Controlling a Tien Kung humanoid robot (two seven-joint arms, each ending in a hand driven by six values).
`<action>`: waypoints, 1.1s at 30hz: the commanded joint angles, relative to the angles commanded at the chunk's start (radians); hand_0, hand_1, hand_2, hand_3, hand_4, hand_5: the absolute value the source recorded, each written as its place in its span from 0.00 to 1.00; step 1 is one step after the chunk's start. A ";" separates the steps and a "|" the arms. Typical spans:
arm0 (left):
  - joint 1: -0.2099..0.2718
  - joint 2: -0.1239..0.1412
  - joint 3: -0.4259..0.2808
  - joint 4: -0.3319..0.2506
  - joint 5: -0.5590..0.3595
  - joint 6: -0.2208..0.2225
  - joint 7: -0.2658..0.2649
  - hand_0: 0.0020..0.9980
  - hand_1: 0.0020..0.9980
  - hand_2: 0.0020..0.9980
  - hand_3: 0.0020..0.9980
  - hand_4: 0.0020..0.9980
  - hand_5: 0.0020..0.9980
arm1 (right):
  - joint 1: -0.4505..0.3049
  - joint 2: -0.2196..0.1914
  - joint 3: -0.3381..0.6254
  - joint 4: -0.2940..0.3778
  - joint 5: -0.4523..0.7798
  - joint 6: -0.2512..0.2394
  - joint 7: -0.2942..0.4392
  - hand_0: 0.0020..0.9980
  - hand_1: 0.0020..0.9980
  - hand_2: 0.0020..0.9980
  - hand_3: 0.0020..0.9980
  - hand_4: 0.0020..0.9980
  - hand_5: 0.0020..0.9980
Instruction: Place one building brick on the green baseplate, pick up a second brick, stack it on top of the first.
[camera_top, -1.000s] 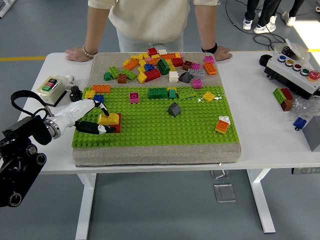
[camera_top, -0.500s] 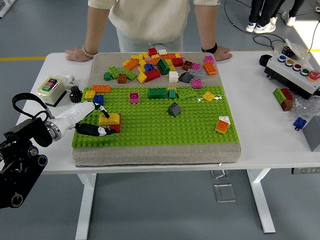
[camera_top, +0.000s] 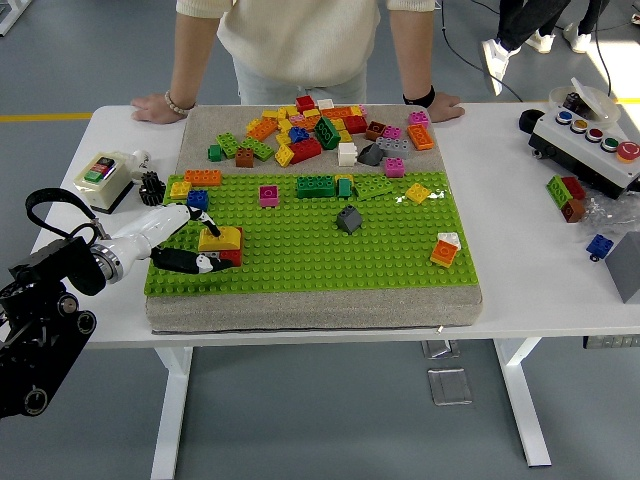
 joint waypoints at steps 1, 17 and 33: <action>0.000 0.000 0.001 -0.001 0.001 -0.001 0.000 1.00 0.87 0.85 0.63 1.00 0.60 | 0.000 0.000 0.000 0.000 0.000 0.000 0.000 0.76 0.69 0.74 0.76 1.00 0.51; -0.001 0.000 -0.006 -0.017 0.001 -0.003 0.002 1.00 0.87 0.85 0.62 1.00 0.59 | 0.001 0.000 0.002 0.000 0.002 -0.001 0.000 0.76 0.69 0.74 0.76 1.00 0.50; -0.005 0.010 -0.041 -0.143 -0.046 0.114 -0.010 0.96 0.79 0.77 0.65 1.00 0.56 | 0.002 0.001 -0.001 0.000 0.002 -0.001 0.001 0.76 0.69 0.74 0.76 1.00 0.50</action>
